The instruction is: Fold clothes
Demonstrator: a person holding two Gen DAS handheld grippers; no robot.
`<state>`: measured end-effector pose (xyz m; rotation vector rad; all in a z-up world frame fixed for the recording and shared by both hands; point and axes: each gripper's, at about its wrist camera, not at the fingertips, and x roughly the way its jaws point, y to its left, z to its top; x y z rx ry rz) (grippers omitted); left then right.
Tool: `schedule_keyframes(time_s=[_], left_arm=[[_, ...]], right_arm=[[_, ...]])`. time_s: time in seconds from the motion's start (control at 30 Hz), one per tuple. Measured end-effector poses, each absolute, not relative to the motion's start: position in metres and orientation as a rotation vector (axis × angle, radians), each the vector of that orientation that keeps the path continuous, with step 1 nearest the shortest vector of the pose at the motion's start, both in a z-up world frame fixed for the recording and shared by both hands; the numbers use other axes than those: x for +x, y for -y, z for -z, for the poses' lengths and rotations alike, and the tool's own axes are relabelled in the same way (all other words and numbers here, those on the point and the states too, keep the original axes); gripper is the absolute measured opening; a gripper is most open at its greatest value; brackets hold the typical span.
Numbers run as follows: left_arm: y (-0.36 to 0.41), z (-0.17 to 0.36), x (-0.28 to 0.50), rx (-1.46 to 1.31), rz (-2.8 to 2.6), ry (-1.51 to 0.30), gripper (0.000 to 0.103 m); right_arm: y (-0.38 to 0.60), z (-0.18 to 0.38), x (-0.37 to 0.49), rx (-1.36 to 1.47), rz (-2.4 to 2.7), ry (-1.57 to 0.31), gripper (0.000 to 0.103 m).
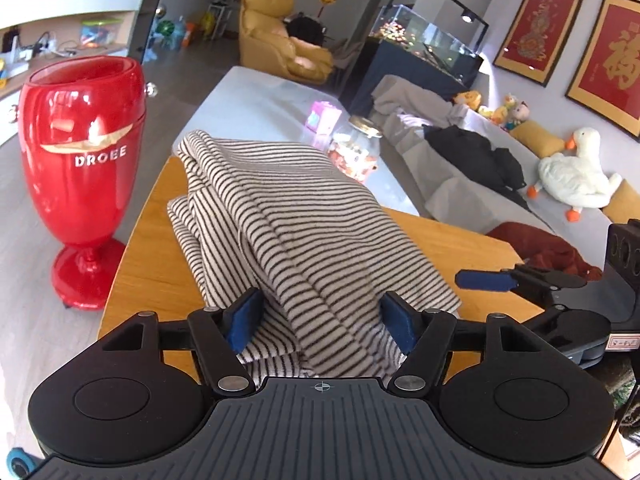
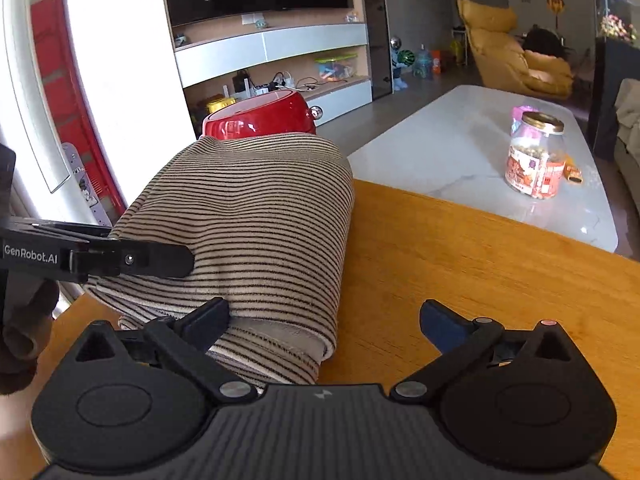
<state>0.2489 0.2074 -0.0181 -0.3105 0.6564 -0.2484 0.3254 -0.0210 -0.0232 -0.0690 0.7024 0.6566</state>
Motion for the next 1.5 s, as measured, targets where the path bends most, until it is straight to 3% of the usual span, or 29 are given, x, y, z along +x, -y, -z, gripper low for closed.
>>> schedule_keyframes(time_s=[0.27,0.37,0.47,0.83,1.03,1.5], left_arm=[[-0.207,0.015,0.234,-0.322,0.154,-0.613,0.075],[-0.198,0.013,0.206,-0.339,0.078,-0.591,0.095],[-0.182,0.022,0.178,-0.366,0.015,-0.591,0.103],[-0.119,0.039,0.146,-0.165,-0.303,-0.664,0.103],[-0.093,0.039,0.148,-0.137,-0.385,-0.684,0.103],[-0.088,0.038,0.151,-0.141,-0.411,-0.688,0.103]], right_arm=[[0.031,0.023,0.303,-0.066,-0.615,-0.705,0.103],[0.043,0.032,0.279,-0.150,-0.580,-0.697,0.103],[0.050,0.039,0.262,-0.192,-0.558,-0.704,0.103],[0.072,0.044,0.240,-0.235,-0.392,-0.632,0.103],[0.076,0.048,0.262,-0.166,-0.463,-0.683,0.103],[0.072,0.047,0.268,-0.168,-0.469,-0.683,0.103]])
